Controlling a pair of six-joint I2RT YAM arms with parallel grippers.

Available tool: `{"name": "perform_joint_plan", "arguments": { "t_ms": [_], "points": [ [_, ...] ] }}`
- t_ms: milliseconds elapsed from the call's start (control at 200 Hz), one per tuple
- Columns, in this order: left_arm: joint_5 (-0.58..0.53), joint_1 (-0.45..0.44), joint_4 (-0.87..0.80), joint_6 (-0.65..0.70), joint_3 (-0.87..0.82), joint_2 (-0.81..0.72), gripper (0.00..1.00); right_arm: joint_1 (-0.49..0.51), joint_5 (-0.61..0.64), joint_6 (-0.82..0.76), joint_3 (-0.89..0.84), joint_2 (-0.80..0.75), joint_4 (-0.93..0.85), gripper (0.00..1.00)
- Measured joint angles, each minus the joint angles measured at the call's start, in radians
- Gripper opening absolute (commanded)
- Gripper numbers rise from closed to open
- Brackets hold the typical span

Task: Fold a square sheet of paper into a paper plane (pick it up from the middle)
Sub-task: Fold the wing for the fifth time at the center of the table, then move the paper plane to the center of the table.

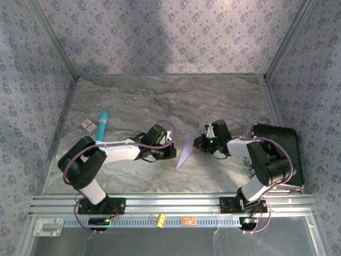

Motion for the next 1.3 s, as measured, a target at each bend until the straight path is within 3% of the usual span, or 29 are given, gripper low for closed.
{"name": "perform_joint_plan", "arguments": {
  "t_ms": [160,730,1299],
  "points": [
    [-0.003,0.037,0.011,-0.004,0.0,0.0,0.09,0.0,0.008,-0.024,0.002,-0.072,-0.035,0.11],
    [0.054,0.039,0.042,-0.004,0.026,0.094,0.15,0.021,0.133,0.033,-0.146,-0.276,-0.058,0.17],
    [0.134,0.043,0.022,0.015,0.081,0.133,0.24,0.048,0.143,0.048,-0.147,-0.267,-0.059,0.18]
  ]
}}
